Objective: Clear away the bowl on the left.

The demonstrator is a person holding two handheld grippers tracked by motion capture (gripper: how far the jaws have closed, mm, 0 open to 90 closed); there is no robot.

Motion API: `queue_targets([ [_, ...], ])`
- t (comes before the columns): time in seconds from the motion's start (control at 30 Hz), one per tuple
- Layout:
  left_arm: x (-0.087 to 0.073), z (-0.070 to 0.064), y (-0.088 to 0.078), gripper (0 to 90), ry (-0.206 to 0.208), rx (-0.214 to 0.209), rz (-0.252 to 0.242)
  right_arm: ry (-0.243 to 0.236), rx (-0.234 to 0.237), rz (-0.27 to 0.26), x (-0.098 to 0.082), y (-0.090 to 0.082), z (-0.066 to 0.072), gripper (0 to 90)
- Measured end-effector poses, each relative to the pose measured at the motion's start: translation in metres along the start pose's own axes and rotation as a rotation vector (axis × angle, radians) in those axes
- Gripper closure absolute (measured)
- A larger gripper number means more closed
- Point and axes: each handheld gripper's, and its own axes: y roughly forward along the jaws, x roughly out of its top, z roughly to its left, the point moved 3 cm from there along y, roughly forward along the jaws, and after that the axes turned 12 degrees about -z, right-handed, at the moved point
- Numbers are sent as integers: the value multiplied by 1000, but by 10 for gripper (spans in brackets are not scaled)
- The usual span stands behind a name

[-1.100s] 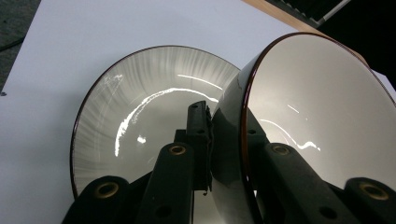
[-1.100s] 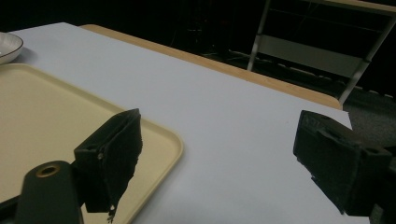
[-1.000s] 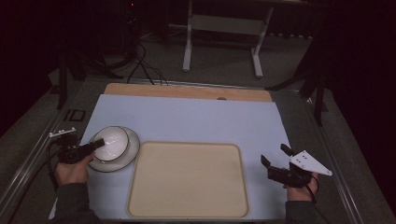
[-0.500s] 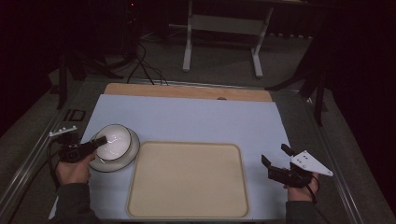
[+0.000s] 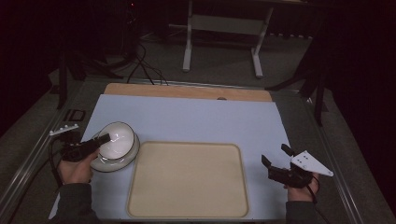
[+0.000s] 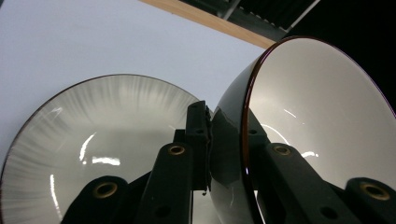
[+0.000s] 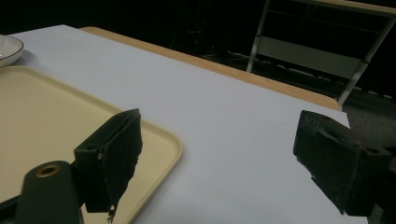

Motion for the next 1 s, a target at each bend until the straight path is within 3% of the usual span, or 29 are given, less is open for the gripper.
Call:
queue_targets([
  [1.0,6,-37,1,800,80,-57,-9,2,2,-5,1,-1,0,151],
])
